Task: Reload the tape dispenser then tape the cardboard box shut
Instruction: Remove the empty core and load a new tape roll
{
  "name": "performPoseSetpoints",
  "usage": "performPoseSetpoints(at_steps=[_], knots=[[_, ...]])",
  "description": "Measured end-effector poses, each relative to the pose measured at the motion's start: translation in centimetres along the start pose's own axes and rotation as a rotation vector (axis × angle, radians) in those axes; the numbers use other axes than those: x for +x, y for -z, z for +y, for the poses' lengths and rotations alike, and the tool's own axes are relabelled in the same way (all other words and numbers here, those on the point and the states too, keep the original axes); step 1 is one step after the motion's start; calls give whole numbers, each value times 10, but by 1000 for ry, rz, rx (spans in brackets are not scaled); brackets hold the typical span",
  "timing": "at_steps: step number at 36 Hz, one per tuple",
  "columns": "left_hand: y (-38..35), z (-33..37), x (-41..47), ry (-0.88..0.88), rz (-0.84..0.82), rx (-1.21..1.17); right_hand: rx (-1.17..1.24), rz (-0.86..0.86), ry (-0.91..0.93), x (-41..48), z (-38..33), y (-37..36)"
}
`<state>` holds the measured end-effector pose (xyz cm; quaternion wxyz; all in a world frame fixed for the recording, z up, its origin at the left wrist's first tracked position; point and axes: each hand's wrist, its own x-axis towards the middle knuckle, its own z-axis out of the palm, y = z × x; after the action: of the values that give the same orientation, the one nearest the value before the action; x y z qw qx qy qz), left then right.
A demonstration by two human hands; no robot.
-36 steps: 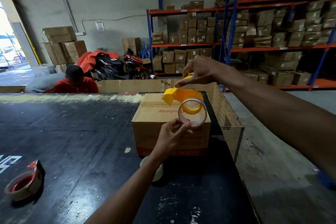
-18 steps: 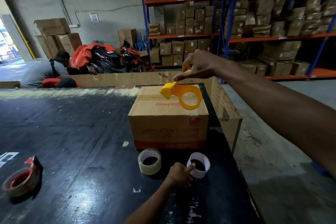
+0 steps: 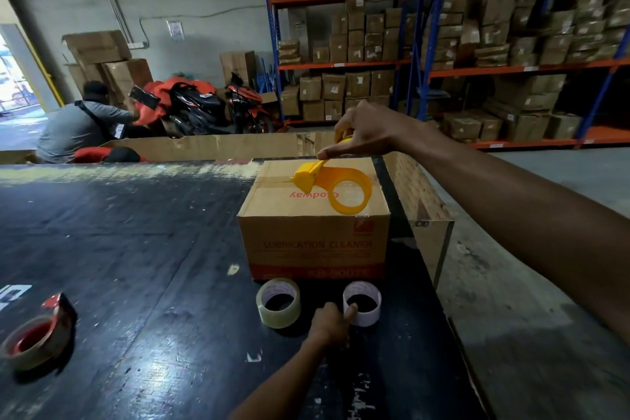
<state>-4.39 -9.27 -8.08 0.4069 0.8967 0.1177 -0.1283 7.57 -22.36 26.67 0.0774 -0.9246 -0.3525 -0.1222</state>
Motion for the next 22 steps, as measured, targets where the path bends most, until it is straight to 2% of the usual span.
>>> performPoseSetpoints(at_steps=[4, 11, 13, 15, 18, 22], knots=[[0, -11, 9, -75, 66, 80, 20, 1, -6, 1, -1, 0], [37, -8, -18, -329, 593, -147, 40, -30, -20, -1, 1, -6], [50, -16, -17, -335, 734, -122, 34, -26, -25, -1, 2, -9], [58, -28, -15, -244, 818, -18, 25, -17, -24, 1, 1, -12], [62, -39, -15, -52, 783, 35, 32, -10, -17, 3, 1, -15], [67, -48, -13, 94, 559, -8, 22, -14, -17, 4, -4, -17]])
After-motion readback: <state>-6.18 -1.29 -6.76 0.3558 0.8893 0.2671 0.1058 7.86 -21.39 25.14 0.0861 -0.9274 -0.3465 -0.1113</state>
